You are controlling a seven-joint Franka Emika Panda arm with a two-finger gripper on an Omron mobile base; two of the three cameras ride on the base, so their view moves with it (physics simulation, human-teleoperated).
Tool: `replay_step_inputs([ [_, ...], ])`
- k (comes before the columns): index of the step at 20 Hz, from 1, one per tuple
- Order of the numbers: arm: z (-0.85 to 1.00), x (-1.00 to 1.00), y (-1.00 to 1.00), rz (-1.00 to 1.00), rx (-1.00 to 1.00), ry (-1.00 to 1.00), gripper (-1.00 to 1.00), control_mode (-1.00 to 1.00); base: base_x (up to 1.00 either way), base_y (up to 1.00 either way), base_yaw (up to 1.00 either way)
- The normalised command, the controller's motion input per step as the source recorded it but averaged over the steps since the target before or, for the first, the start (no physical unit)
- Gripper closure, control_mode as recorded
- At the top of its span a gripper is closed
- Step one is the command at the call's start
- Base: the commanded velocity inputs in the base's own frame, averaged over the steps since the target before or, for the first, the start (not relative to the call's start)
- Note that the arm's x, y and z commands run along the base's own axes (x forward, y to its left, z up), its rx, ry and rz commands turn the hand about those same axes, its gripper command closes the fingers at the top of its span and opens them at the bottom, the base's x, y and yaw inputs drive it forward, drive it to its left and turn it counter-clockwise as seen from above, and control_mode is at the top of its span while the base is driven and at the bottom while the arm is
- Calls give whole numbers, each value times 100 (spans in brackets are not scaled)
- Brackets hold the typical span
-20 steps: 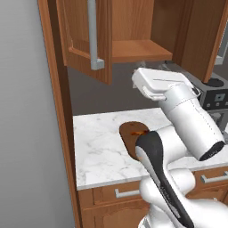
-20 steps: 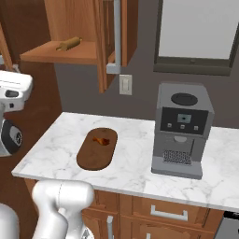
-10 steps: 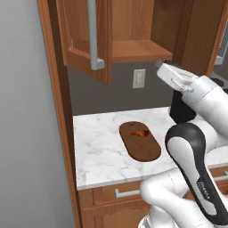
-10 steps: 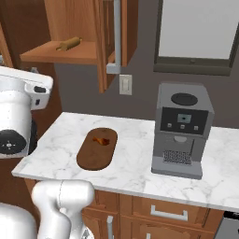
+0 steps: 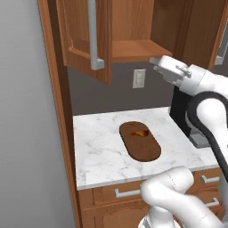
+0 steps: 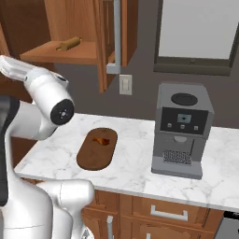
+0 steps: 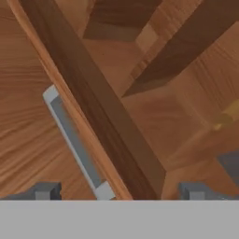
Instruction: Open the cabinet, retrieve the rolling pin, and place it next to the meat on the cutting board to prepare for tenderizing.
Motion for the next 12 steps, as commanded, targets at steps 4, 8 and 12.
replay_step_inputs([
  [4,-22,51,28,24,7,11,-100,-100,0,0,0],
  [8,-30,23,61,15,5,1,-100,-100,0,0,0],
  [12,-17,29,50,9,5,0,-100,-100,0,0,0],
])
